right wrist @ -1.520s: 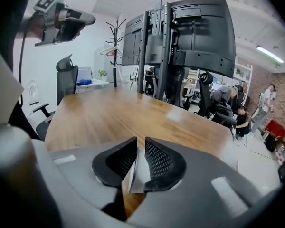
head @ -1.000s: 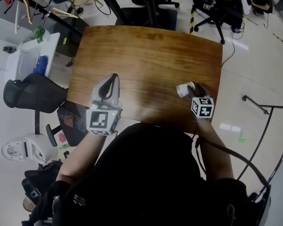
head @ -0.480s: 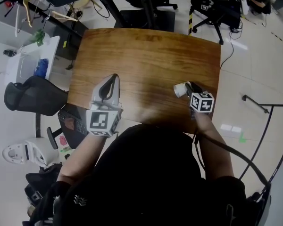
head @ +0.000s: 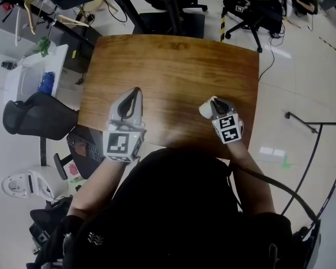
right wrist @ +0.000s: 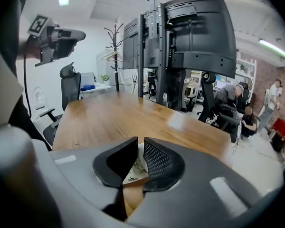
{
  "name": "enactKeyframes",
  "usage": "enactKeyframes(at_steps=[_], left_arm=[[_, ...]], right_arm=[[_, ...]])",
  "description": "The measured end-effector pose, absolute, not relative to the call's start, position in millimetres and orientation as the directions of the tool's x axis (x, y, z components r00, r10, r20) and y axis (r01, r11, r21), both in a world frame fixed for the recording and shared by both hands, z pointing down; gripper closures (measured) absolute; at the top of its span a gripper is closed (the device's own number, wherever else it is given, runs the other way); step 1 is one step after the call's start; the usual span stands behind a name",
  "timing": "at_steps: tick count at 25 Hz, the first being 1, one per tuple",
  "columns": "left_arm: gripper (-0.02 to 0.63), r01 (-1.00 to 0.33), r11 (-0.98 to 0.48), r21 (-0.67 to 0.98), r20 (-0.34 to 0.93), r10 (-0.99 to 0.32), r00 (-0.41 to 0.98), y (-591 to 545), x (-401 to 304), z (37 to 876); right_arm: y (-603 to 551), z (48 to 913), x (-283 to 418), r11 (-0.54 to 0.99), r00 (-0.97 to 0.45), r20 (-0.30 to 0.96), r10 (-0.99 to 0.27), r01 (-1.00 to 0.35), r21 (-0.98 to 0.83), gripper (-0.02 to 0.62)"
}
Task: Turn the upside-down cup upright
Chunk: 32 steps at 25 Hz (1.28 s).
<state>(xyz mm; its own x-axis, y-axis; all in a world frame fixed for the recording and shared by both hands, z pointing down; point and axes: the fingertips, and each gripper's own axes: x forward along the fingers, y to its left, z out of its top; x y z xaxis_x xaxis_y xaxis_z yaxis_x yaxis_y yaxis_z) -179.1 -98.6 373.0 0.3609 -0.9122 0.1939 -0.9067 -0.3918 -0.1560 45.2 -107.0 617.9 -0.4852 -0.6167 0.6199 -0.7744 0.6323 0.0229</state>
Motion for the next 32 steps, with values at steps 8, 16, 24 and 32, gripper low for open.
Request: enactKeyframes(at_steps=[8,16,24,32], left_arm=[[0.606,-0.902,-0.406,-0.148,0.195,-0.906,0.376,-100,-174,376],[0.606,-0.893,-0.429,-0.132,0.207,-0.894,0.399,-101,-173,384],[0.606,-0.853,-0.515,-0.09,0.196,-0.849,0.492,-113,-134,398],[0.606,-0.765,-0.638,-0.084,0.168,-0.766,0.621,-116,-68,406]], right_arm=[[-91,620,21,0.706,-0.496,0.652,-0.574,-0.703,0.086,0.588],[-87,623,24,0.69,-0.505,0.634,-0.586,-0.721,0.062,0.572],[-94,531,62,0.568,-0.506,0.4,-0.764,-0.822,0.045,0.592],[-100,480,111,0.362,-0.37,0.29,-0.883,-0.928,-0.083,0.594]])
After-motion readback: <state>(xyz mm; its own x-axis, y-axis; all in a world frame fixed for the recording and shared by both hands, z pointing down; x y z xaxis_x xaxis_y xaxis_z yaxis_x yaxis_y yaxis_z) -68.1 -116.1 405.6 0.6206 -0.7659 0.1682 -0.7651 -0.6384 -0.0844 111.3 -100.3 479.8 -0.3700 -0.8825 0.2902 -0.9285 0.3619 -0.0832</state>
